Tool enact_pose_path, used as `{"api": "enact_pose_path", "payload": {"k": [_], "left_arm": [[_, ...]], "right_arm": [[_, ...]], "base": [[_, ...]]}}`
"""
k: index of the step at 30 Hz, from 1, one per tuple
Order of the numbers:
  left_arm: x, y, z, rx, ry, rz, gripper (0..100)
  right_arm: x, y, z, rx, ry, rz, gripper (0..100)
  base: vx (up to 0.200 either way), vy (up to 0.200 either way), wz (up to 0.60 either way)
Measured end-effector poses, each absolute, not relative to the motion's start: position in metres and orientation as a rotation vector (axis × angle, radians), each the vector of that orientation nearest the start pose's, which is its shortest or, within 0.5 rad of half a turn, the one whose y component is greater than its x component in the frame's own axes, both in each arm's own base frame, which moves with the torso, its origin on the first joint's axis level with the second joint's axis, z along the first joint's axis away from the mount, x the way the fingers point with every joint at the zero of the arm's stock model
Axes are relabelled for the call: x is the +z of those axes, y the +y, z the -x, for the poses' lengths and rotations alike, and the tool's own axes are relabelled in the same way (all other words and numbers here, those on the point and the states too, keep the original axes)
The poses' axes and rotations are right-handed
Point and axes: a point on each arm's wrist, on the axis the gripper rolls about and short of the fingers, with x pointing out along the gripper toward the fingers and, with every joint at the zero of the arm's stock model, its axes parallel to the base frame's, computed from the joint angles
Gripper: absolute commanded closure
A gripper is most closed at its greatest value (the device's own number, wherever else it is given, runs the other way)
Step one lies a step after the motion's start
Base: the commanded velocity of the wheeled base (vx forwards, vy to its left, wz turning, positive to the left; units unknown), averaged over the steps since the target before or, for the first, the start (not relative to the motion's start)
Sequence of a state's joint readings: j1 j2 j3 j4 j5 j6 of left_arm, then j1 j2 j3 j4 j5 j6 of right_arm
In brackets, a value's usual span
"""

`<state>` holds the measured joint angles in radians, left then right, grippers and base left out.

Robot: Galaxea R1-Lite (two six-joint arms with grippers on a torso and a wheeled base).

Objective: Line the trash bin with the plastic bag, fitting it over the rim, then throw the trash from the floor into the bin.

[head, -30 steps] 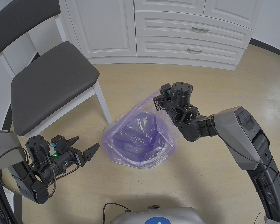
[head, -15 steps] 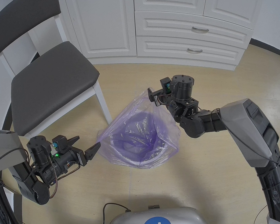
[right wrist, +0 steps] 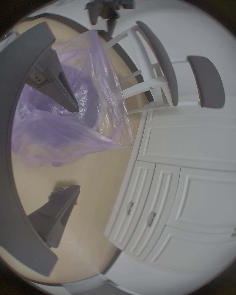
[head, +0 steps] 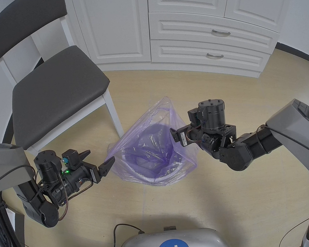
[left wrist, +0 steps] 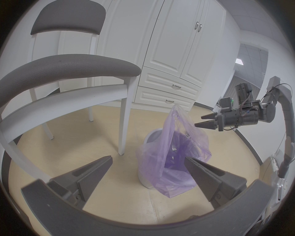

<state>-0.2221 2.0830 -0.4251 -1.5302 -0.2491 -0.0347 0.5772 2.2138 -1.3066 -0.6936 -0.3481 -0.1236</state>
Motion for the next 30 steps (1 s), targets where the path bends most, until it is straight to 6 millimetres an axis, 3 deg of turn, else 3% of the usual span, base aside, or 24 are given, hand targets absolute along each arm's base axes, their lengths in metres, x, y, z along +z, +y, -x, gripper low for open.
{"api": "enact_pose_path", "payload": {"k": [16,24,30], "left_arm": [[0.063,-0.092,-0.298,-0.437,0.145,0.025,0],[0.064,-0.103,-0.301,-0.388,0.134,0.019,0],[0.062,-0.118,-0.31,-0.301,0.117,0.013,0]], "right_arm": [[0.126,0.231,-0.331,0.295,0.297,-0.209,0],[0.127,0.239,-0.325,0.352,0.3,-0.23,0],[0.117,0.248,-0.322,0.35,0.313,-0.195,0]], "base": [[0.0,0.0,0.0],[0.0,0.0,0.0],[0.0,0.0,0.0]]}}
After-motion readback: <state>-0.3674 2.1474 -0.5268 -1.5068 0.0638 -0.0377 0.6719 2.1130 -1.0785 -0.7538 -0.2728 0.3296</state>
